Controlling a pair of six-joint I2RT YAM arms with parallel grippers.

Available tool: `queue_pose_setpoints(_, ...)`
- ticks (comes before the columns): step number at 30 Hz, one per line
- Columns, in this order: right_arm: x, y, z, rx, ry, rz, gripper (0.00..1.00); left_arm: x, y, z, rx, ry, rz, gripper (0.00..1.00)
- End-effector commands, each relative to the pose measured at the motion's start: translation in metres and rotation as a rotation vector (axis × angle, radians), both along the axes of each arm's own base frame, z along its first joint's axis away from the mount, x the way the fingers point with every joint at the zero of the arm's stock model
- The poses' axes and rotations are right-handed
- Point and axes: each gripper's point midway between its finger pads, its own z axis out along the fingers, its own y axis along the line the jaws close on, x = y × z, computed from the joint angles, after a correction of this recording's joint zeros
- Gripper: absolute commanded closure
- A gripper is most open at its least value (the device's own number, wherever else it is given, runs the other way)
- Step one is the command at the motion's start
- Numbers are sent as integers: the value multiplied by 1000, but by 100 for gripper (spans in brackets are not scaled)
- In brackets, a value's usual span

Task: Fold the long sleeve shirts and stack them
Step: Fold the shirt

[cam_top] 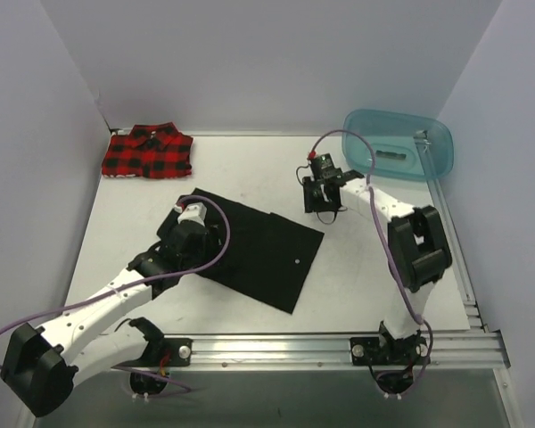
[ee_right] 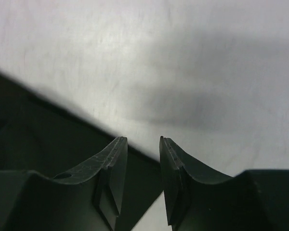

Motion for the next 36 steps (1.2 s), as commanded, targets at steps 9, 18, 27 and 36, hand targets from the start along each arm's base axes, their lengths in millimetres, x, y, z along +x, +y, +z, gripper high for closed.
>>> queue_pose_setpoints(9,-170,97,39,-108,-101,497,62,52,14,1,26,21,76,31)
queue_pose_setpoints(18,-209,181,10,-222,-207,785,59,62,25,-45,-87,151,169,32)
queue_pose_setpoints(27,-214,209,7,-218,-233,873,59,53,25,-77,-121,228,187,34)
queue_pose_setpoints(36,-208,214,0,-256,-241,880,60,46,27,-90,-137,264,196,35)
